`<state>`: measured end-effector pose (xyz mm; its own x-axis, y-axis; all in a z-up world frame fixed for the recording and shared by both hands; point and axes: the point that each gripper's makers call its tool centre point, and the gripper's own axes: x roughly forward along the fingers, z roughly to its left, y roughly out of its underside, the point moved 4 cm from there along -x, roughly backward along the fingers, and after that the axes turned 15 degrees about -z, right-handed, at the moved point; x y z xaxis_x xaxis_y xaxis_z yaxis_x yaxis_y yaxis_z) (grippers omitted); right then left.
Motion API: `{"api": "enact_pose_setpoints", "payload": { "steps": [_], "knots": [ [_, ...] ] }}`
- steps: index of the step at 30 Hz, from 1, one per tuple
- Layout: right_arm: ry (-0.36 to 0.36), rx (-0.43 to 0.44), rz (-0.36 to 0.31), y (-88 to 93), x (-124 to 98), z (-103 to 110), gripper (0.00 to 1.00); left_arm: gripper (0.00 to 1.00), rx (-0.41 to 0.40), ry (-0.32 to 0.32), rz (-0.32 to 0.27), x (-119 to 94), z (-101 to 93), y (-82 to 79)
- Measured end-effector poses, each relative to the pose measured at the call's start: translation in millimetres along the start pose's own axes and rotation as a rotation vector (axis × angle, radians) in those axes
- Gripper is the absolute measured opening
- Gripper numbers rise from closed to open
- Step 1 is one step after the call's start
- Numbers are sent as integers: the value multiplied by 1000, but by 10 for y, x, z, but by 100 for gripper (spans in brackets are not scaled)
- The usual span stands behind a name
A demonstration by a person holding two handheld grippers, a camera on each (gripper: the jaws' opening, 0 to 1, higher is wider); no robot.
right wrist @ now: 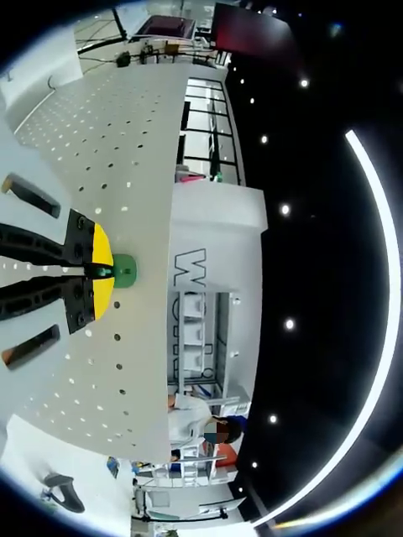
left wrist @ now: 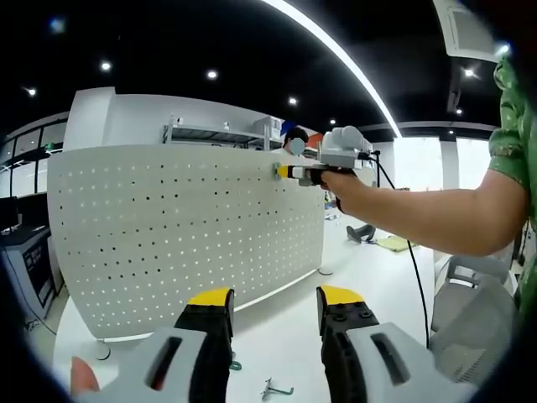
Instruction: Insert the hook assembly into the mounting plate slot until the hook locks in place.
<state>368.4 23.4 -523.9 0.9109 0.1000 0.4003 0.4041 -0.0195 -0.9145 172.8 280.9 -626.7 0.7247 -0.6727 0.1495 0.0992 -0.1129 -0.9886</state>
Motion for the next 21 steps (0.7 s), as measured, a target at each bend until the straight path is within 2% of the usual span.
{"api": "enact_pose_setpoints", "payload": {
  "steps": [21],
  "knots": [
    [3,8,-58,-4,4,-9,0,41,-4,2,0,14,6,7]
  ]
}}
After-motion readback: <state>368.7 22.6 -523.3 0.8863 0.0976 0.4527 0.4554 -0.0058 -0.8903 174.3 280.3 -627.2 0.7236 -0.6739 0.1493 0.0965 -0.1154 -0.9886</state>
